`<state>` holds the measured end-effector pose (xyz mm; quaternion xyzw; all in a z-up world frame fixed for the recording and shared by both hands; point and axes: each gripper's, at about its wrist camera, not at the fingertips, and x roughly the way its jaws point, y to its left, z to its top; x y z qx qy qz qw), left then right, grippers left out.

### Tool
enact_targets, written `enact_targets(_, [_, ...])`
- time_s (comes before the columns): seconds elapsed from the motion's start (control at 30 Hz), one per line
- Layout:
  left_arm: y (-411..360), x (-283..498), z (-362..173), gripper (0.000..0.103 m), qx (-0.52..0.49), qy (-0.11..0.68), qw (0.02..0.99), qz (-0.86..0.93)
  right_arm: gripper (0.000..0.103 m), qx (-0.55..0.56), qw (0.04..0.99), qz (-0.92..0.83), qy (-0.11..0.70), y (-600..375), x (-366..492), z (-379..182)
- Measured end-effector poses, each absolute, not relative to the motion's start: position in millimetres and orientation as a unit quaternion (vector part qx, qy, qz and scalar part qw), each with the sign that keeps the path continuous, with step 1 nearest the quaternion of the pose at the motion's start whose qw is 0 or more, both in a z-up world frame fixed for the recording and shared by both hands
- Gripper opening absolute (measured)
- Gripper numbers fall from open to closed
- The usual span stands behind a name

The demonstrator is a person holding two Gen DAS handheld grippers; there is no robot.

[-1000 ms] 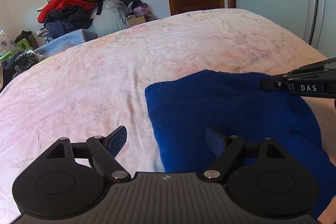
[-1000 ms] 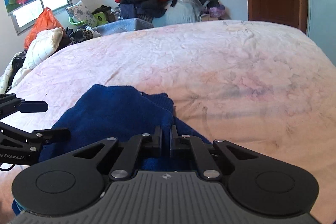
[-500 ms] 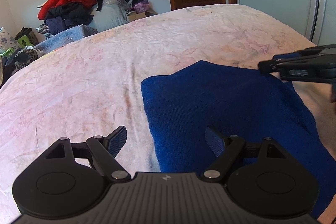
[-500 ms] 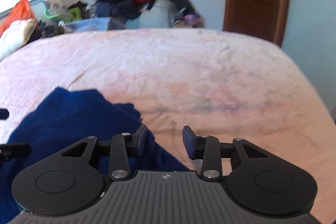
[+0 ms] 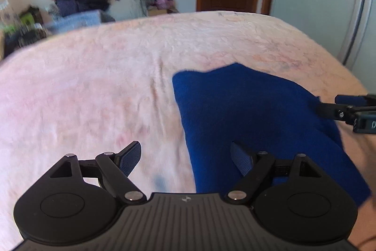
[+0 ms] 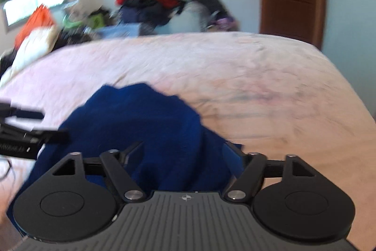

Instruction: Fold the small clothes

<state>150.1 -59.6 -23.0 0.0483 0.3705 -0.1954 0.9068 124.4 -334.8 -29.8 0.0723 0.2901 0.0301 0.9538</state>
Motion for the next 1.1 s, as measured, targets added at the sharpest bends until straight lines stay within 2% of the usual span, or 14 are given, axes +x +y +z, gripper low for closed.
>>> enact_targets(0.17, [-26.0,138.2,-43.7,0.083,-0.047,0.424,0.864,-0.267,0.082,0.211,0.913,0.09,0.337,-376.2,89.2,-54.9])
enact_targets(0.37, [-31.8,131.4,-54.7,0.084,-0.069,0.432,0.847,-0.301,0.084,0.309,0.871,0.162,0.345,-389.7,69.8,-78.8])
enact_targets(0.6, [-56.5,126.3,-55.7,0.084,-0.037,0.428,0.856,-0.287,0.083,0.326,0.852,0.228,0.34,-374.4,89.3,-82.5])
enact_targets(0.87, [-66.4,123.7,-58.0,0.092,-0.015,0.418,0.862,-0.285,0.085,0.315,0.852,0.244,0.34,-358.6,103.2,-80.5])
enact_targets(1.1, [-74.5,121.7,-61.0,0.094,0.003,0.409,0.868,-0.283,0.085,0.313,0.854,0.248,0.335,-348.2,109.4,-82.9])
